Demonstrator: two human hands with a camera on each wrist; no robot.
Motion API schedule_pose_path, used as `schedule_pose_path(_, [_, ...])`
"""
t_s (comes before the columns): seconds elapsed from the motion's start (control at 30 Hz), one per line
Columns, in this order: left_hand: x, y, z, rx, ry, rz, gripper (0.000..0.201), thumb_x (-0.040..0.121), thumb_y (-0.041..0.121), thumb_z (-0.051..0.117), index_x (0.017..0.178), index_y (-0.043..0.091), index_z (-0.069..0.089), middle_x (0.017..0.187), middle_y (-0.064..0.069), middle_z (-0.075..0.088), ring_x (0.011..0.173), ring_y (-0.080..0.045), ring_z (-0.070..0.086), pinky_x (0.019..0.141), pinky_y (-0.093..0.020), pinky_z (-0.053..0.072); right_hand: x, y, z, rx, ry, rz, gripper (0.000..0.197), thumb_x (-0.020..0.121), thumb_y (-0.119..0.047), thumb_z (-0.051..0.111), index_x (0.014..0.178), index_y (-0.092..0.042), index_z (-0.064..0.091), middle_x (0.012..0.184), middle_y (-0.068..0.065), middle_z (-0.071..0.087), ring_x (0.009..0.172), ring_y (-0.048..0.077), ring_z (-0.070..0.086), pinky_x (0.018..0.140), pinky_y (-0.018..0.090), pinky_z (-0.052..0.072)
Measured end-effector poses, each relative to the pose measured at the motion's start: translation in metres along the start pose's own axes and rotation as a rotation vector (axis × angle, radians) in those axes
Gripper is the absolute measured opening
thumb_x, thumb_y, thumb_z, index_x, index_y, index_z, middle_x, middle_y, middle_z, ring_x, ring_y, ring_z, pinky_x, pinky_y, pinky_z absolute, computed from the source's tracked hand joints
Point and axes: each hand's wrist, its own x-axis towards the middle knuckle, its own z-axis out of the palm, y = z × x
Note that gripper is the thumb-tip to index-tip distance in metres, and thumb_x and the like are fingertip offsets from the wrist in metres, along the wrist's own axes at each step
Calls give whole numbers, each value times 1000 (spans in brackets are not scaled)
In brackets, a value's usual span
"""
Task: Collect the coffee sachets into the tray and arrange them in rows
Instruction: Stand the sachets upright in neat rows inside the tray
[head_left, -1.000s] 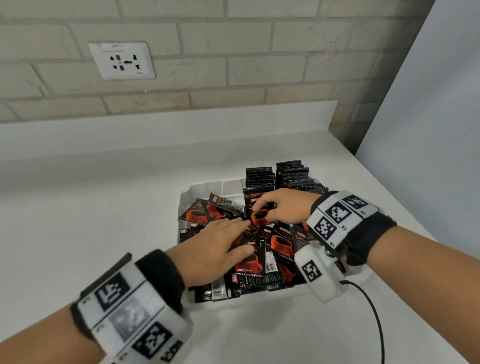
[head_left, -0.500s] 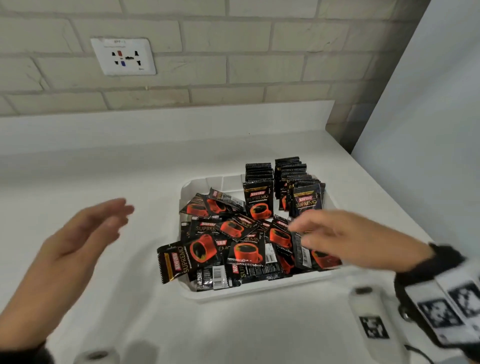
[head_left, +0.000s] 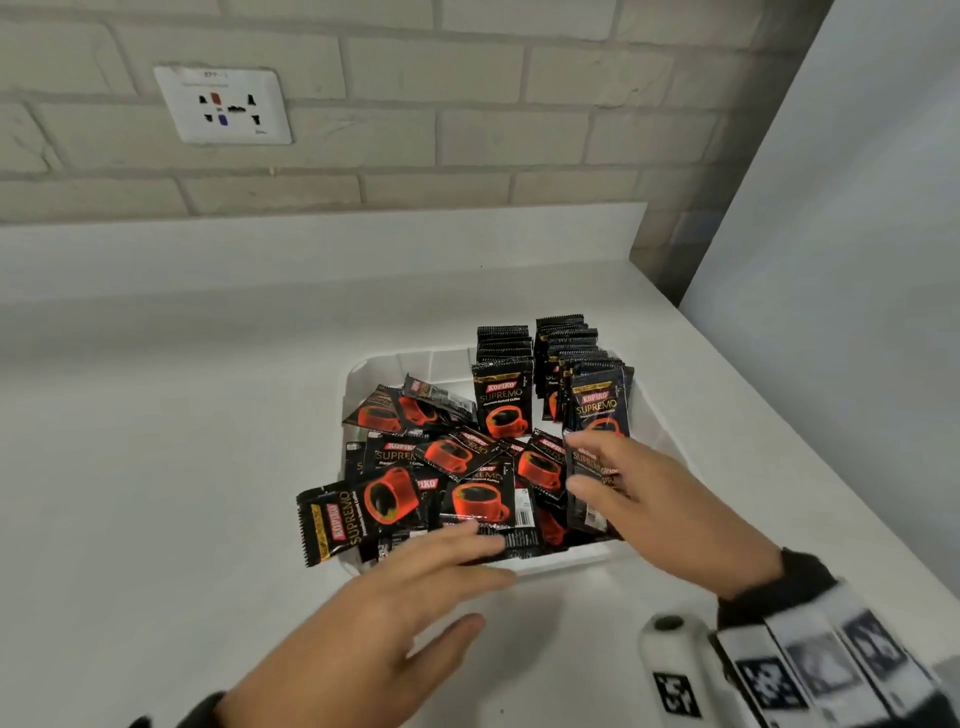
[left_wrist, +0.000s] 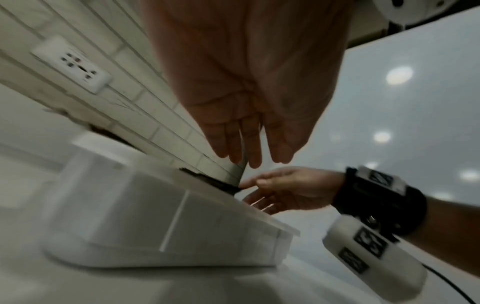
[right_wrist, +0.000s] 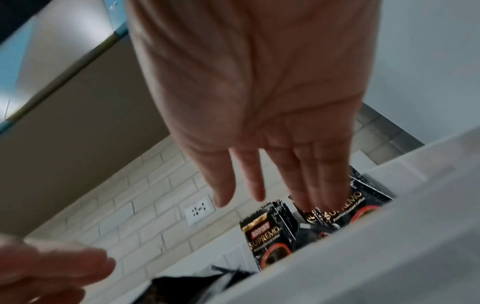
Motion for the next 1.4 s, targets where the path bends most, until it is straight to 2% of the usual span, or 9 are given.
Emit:
schedule_pose_path(0.2, [16,-16,16,73,-120,-140,48,95,60,18,129,36,44,130,26,43,129,1,33,102,-9,23,22,-12,11,-135,-322,26,49,96,-44,36,140,-22,33,141,-4,41,124,8,41,98,20,31])
schedule_pose_path(0.43, [2,-36,3,-195,96,-337,54,61,92,29,113,75,34,133,47,25,126,20,25,99,-6,35,22,-1,6,157,-262,2,32,96,-33,41,128,-36,45,123,-14,53,110,-3,51,96,17,41])
schedule_pose_path(0.53, [2,-35,3,-220,112,-334,58,60,91,31,114,70,38,131,46,31,125,19,30,96,0,32,27,3,9,67,-142,22,33,96,-30,42,130,-31,43,127,-14,46,101,-11,44,90,5,34])
schedule_pose_path(0.67, [10,-31,6,-255,100,-311,54,68,86,33,115,63,45,128,42,39,121,17,38,99,0,26,32,1,21,16,-283,91,51,90,-44,49,137,-28,35,138,-6,39,123,5,40,105,25,35])
schedule_pose_path(0.77, [16,-28,4,-305,135,-323,55,69,83,35,116,57,47,124,39,46,117,15,44,95,4,24,33,-2,19,66,-264,74,39,87,-42,56,123,-33,46,120,-13,47,103,-7,45,90,12,39])
schedule_pose_path(0.87, [16,-30,4,-300,125,-329,57,68,84,35,117,58,45,124,40,45,117,15,44,96,1,26,37,1,22,179,-200,117,34,84,-34,63,113,-39,47,121,-13,46,109,0,46,97,26,44])
schedule_pose_path(1.03, [14,-31,5,-249,110,-357,59,63,84,42,117,60,41,126,44,39,119,17,40,96,3,23,37,2,35,128,-215,162,68,76,-40,70,133,-33,33,136,-10,36,121,10,44,102,32,39])
schedule_pose_path(1.17, [16,-28,2,-289,126,-378,32,70,56,60,101,58,58,122,43,44,107,17,47,73,6,33,44,5,31,224,-169,195,83,66,-37,79,133,-36,28,127,-11,41,115,10,47,92,33,48])
schedule_pose_path(1.4, [14,-30,4,-319,168,-338,40,71,52,53,111,51,53,119,38,51,112,13,49,91,1,31,46,3,27,243,-241,255,90,65,-41,79,137,-30,26,121,-13,43,122,11,45,89,24,48])
